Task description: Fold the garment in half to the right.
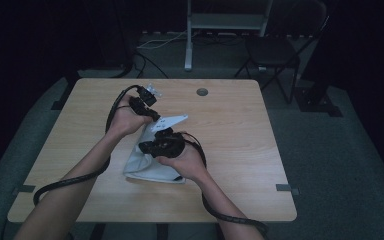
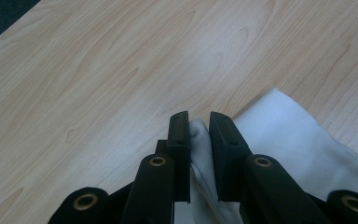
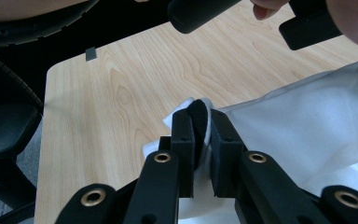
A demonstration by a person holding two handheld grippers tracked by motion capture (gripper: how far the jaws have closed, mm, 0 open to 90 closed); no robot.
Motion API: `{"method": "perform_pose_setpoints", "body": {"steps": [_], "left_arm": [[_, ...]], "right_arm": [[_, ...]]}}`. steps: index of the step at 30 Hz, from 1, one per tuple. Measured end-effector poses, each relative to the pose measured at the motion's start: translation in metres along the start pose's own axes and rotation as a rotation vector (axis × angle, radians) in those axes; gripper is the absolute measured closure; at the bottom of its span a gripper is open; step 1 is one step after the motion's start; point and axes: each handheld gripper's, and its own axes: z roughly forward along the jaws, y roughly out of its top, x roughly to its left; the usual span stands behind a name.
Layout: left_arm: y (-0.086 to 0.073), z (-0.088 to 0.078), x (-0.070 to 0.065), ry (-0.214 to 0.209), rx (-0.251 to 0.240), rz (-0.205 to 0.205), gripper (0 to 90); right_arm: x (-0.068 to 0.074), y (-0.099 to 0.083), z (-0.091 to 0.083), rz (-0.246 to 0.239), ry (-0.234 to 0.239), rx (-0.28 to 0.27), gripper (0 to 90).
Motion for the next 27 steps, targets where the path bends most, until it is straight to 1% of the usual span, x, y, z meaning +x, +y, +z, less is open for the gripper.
{"method": "perform_pose_setpoints", "body": {"steps": [17,24,25,27], "left_arm": [[0.0005,0.0035,-0.0032,-0.005,0.001,0.001,79.0],[0.0013,0.0058,-0.0060,-0.007,0.003,0.006,79.0],[0.0013,0.0063,-0.0062,-0.008,0.001,0.004,79.0],[0.0012,0.0068,-0.0068,-0.007,0.001,0.004,79.0]], "right_arm": [[-0.0028,-0.0070,-0.0011,0.014,-0.001,-0.007,82.4],[-0.0033,-0.0093,-0.0017,0.030,-0.004,-0.005,82.4],[-0.0039,-0.0098,-0.0017,0.022,-0.004,-0.006,82.4],[-0.0038,-0.0105,-0.0016,0.026,-0.004,-0.007,82.5]]}}
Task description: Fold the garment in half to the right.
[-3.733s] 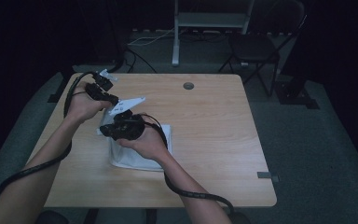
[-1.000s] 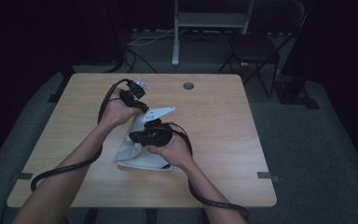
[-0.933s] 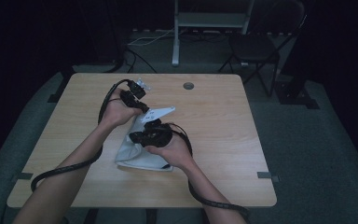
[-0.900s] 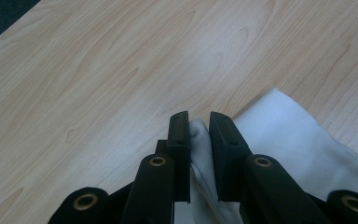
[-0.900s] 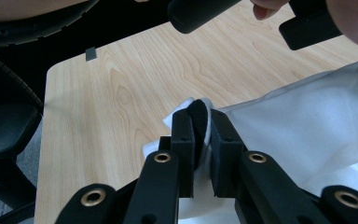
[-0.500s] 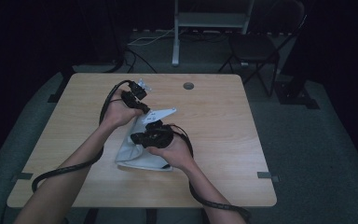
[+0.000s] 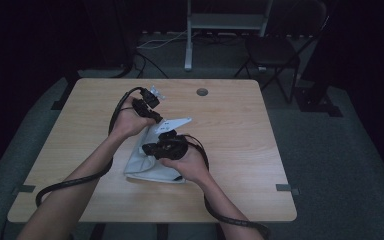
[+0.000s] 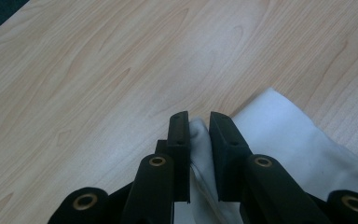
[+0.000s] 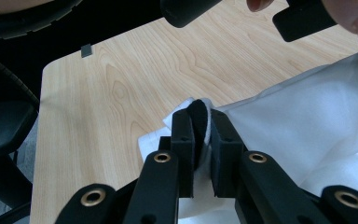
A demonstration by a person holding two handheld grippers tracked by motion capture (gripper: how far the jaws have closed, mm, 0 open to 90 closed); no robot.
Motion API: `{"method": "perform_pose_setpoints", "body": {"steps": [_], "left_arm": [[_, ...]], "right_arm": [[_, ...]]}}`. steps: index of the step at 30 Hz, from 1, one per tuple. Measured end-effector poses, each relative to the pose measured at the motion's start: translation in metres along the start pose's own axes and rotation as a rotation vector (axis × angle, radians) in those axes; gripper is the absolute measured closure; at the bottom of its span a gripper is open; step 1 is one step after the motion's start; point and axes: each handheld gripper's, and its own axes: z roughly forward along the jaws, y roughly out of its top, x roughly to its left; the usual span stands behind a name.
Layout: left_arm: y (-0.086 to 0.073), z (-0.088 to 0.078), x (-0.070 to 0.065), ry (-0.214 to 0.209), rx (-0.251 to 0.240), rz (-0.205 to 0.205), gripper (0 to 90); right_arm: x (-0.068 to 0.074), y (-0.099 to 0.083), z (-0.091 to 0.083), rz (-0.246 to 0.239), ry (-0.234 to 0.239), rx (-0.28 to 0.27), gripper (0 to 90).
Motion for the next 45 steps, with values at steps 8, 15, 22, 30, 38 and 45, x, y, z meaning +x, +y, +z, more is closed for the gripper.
{"method": "perform_pose_setpoints", "body": {"steps": [8,15,22,30,38,45], "left_arm": [[0.000,0.002,-0.002,-0.002,0.002,0.004,79.0],[0.001,0.004,-0.005,-0.004,0.002,0.006,79.0],[0.001,0.007,-0.008,-0.008,0.007,0.011,78.9],[0.001,0.010,-0.011,-0.011,0.008,0.013,79.0],[0.003,0.013,-0.014,-0.015,0.019,0.019,78.9],[0.003,0.016,-0.017,-0.018,0.018,0.022,78.8]], "right_arm": [[0.000,-0.002,0.000,0.007,-0.003,0.002,82.4],[-0.001,-0.006,0.000,0.016,-0.001,0.003,82.4],[-0.002,-0.008,0.000,0.020,-0.003,0.003,82.4],[-0.004,-0.012,-0.002,0.026,-0.007,0.006,82.4],[-0.005,-0.017,-0.002,0.030,-0.008,0.007,82.4],[-0.007,-0.020,-0.003,0.035,-0.010,0.006,82.3]]}}
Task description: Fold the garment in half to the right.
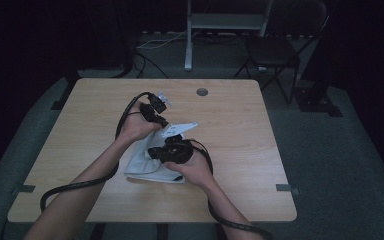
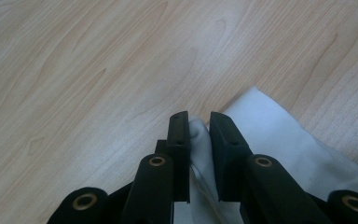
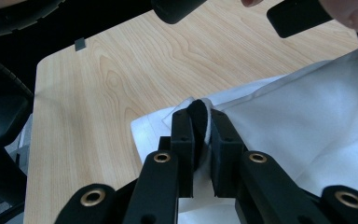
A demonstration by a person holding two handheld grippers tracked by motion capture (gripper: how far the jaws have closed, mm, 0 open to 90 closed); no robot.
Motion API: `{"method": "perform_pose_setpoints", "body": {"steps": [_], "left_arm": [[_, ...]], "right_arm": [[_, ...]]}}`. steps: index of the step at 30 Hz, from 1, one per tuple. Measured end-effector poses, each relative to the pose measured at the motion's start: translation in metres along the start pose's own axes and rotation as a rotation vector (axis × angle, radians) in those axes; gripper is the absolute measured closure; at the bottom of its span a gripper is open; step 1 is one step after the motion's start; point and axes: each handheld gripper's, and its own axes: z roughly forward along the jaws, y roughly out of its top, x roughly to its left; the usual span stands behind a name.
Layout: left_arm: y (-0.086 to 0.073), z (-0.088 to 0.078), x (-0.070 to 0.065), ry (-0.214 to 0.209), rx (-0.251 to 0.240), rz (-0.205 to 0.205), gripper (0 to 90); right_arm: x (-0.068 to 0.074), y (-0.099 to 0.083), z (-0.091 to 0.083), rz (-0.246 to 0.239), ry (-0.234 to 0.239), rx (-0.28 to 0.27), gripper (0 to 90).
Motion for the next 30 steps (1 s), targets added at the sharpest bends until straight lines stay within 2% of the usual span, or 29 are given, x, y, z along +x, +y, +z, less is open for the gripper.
{"method": "perform_pose_setpoints", "body": {"steps": [30], "left_arm": [[0.003,0.012,-0.011,-0.006,0.013,0.017,78.5]], "right_arm": [[-0.006,-0.013,-0.002,0.026,-0.008,0.003,81.8]]}}
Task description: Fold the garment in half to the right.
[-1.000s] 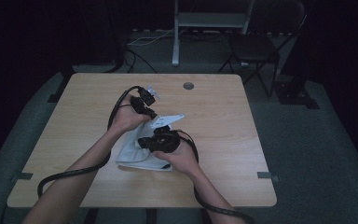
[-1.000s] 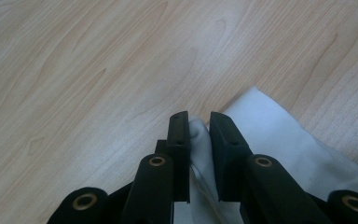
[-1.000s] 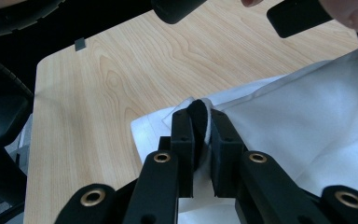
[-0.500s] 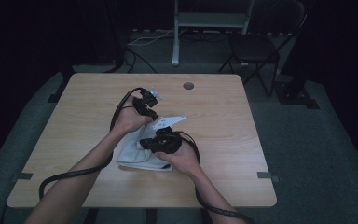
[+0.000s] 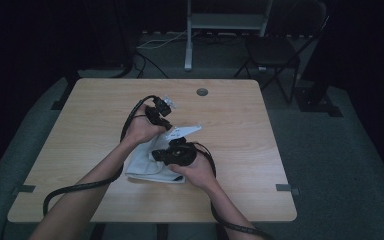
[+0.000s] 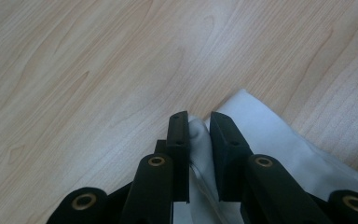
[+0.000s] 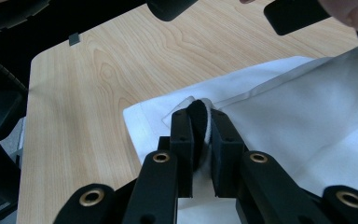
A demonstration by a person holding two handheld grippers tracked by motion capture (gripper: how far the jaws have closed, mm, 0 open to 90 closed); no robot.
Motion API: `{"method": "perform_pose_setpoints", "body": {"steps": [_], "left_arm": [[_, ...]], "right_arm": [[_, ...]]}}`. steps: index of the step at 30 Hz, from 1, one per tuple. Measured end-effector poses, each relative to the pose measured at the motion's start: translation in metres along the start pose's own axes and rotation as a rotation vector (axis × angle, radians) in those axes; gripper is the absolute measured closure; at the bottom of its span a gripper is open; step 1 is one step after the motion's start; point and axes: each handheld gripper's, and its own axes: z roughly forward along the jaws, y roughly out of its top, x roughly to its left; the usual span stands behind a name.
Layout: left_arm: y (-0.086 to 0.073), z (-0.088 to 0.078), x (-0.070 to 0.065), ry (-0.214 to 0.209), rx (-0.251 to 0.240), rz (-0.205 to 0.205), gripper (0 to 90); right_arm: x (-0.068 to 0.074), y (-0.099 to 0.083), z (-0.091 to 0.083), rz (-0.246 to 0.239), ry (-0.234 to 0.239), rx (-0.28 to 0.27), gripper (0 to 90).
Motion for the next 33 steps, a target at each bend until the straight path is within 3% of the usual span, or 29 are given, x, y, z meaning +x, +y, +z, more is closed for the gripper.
{"method": "perform_pose_setpoints", "body": {"steps": [33], "left_arm": [[0.003,0.010,-0.010,0.000,0.006,0.027,77.2]], "right_arm": [[-0.005,-0.011,-0.011,0.020,-0.015,0.006,81.2]]}}
